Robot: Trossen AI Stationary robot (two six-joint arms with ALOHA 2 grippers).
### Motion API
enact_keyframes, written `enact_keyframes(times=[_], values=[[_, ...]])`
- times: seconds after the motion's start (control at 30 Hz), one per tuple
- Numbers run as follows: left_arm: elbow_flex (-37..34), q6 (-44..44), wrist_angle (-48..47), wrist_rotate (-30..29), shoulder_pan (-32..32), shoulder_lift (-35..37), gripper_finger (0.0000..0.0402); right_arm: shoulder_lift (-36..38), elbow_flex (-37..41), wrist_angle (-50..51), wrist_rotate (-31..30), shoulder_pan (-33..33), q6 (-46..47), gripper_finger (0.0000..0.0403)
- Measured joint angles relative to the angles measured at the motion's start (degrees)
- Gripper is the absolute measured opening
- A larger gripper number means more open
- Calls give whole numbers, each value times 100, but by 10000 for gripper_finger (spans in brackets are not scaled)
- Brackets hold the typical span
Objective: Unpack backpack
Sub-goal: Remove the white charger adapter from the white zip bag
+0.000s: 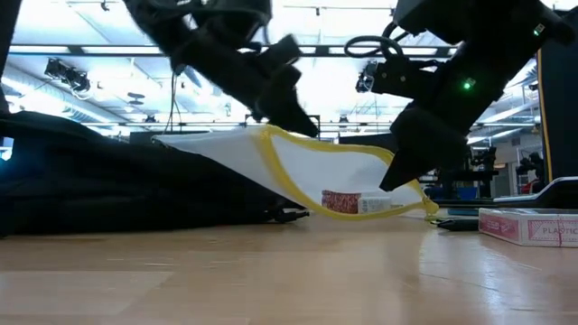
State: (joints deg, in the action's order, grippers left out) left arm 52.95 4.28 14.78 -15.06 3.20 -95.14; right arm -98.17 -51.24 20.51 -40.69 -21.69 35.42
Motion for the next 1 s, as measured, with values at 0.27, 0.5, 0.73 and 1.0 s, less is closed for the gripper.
enact_keyframes(times=[0.27,0.5,0.73,1.0], values=[[313,163,-16,1621,1462,-243,0,-2,0,-413,-20,33,2,52],[1274,152,-564,2919,2017,-1166,0,-4,0,-347,-19,81,45,52],[2340,422,-1657,3049,2004,-2026,0,-4,0,-232,127,79,48,52],[2710,519,-2157,3032,1921,-2506,0,-7,2,156,185,72,192,52]])
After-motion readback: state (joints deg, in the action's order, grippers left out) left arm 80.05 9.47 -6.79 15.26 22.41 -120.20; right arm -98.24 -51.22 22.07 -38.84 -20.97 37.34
